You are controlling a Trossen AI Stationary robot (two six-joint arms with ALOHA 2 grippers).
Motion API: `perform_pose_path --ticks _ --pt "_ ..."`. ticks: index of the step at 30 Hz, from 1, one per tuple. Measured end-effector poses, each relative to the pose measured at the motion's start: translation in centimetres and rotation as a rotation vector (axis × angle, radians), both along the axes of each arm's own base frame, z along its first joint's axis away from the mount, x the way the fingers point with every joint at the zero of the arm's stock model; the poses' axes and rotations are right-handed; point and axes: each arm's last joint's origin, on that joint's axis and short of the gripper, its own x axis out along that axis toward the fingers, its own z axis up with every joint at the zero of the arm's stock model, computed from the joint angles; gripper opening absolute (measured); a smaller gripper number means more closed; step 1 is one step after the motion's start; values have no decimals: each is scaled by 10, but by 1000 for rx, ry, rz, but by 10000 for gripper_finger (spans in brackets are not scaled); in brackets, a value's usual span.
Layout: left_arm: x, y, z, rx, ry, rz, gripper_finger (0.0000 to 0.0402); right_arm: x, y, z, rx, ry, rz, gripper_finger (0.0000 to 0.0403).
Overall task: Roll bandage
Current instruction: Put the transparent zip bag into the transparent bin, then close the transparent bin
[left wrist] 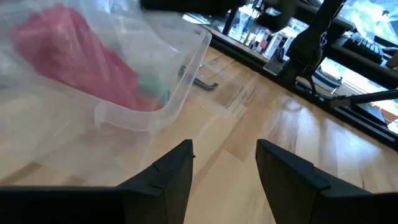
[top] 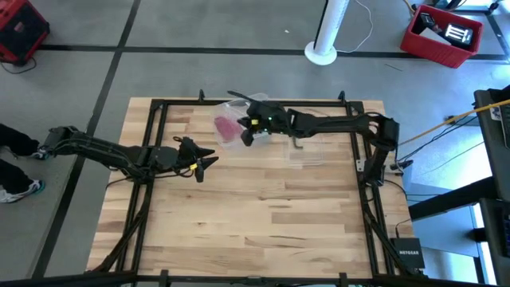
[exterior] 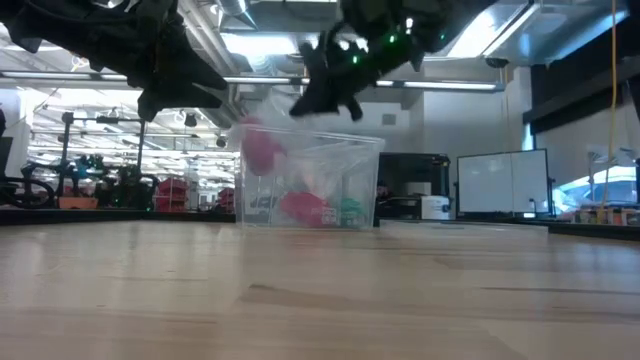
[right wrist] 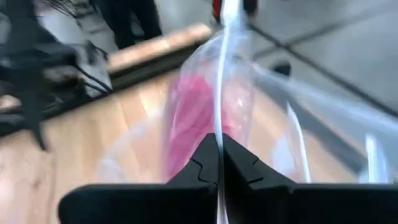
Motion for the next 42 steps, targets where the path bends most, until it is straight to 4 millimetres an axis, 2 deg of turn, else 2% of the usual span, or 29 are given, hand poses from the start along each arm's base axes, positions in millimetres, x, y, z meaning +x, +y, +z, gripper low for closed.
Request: perform_pose_path --ticks 4,12,15,18,22,27,30,33,39,42 --pt "0 0 0 -1 2 0 166 -1 -13 -16 77 46 -59 12" --pt "0 0 -1 -24 2 8 166 -16 -39 -27 108 163 -138 6" --pt "0 0 -1 -25 0 9 166 -17 -40 -28 122 168 -137 9" --pt "0 0 -1 -26 0 9 166 -11 -36 -24 147 93 -45 20" --pt "0 0 -1 -33 -3 11 166 1 -29 -33 161 53 -10 46" --pt "0 0 -2 -53 -2 4 166 -2 -32 -41 146 126 -5 116" --pt "0 0 -2 -55 0 -1 166 -11 -33 -25 103 205 35 158" --pt "-1 0 -3 -70 6 4 166 -27 -30 12 5 260 97 186" --pt "-1 0 -4 -70 19 0 166 -84 -9 66 -98 403 179 206" --pt "-1 0 -5 -58 30 -4 166 -115 2 77 -82 504 169 206"
